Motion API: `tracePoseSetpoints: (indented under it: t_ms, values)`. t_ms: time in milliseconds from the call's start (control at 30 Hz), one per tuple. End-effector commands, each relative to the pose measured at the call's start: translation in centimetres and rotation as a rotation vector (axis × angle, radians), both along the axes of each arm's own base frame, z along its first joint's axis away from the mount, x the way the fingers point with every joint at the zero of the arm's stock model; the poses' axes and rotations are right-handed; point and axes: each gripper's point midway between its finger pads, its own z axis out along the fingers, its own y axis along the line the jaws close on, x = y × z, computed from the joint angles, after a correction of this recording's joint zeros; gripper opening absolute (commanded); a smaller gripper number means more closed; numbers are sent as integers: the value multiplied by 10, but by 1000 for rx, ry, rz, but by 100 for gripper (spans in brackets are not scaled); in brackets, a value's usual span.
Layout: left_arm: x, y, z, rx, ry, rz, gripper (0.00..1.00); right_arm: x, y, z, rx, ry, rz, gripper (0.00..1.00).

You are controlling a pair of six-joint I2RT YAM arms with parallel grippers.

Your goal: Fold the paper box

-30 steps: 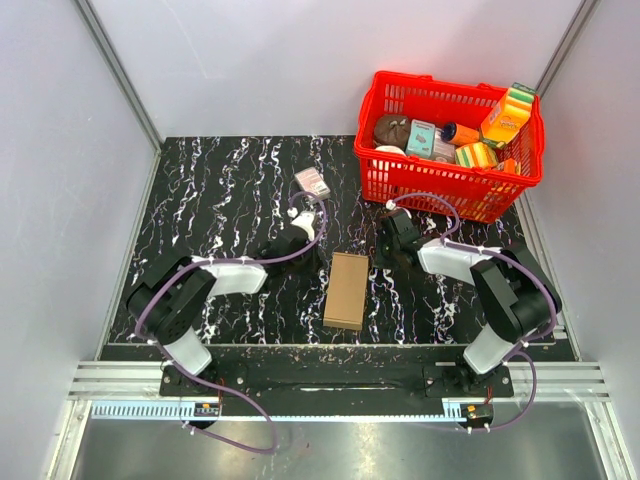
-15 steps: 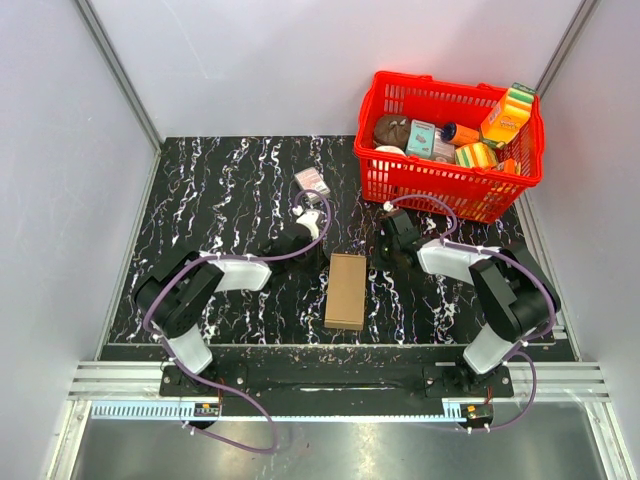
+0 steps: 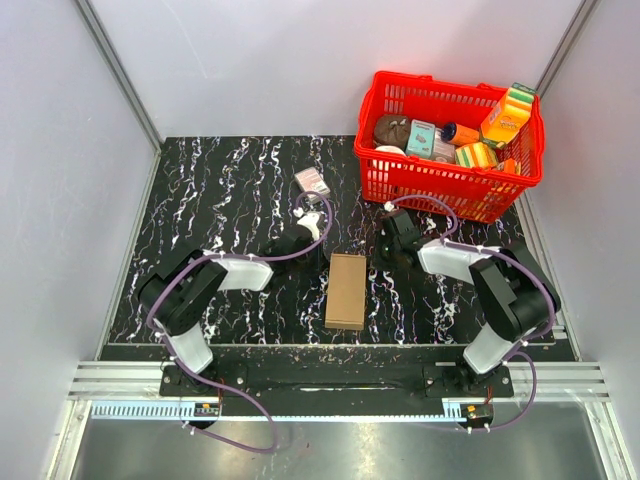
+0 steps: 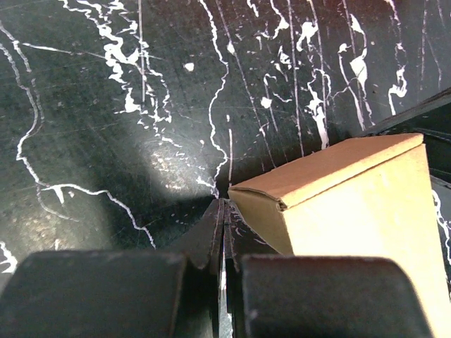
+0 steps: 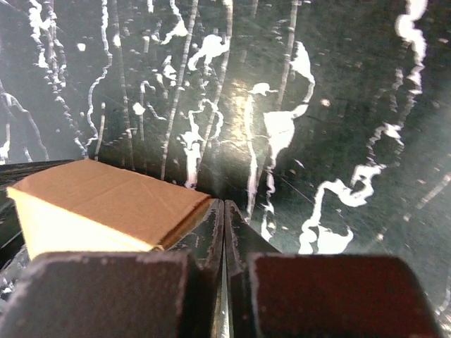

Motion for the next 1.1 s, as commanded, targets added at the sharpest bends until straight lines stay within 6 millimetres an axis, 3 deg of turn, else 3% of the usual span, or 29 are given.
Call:
tracePoseSetpoints:
  t_ms: [0,100,133,167,200,233,267,333,367,400,467,500,567,600,667,700,767,900,1067]
  values:
    - [9,8,25,10,-62,64,0,3,-28,10,-129,-38,-82,8]
    - [8,35,28,81,-70,145,5,1,-57,22,-245,-66,-149,31]
    - [11,43,41,78,-105,178,7,-1,-68,26,-293,-74,-166,35]
    - [5,53,40,99,-102,195,9,-2,-73,37,-293,-106,-179,38]
    - [4,59,46,101,-121,208,11,-2,-79,44,-307,-134,-194,44]
    - [5,65,68,75,-172,235,15,-3,-81,51,-302,-155,-202,47]
    - [0,71,71,83,-177,237,35,-7,-84,64,-278,-195,-212,50]
    - [-3,78,96,49,-221,255,54,-13,-81,78,-222,-231,-199,60]
    - [-8,83,98,60,-213,256,72,-20,-80,90,-178,-270,-184,67]
    - [-13,84,112,35,-233,256,80,-25,-72,96,-127,-283,-144,73]
    - [-24,94,111,51,-215,259,95,-36,-72,112,-70,-329,-136,83]
    - [-29,99,122,29,-238,268,98,-41,-71,117,-39,-332,-142,85]
    - [-41,113,117,42,-230,295,99,-54,-74,132,23,-378,-152,88]
    - [-46,119,132,-3,-266,315,99,-58,-73,139,68,-396,-166,88]
    - [-57,130,126,-30,-255,351,99,-70,-80,152,140,-469,-192,90]
    - [-62,132,137,-74,-284,355,99,-73,-82,157,163,-500,-205,91]
    - [-71,136,129,-87,-272,350,99,-81,-92,164,199,-571,-238,92]
    - [-80,149,121,-70,-262,374,99,-88,-108,157,184,-601,-285,95]
    - [-87,166,107,10,-241,405,99,-92,-107,140,179,-547,-292,95]
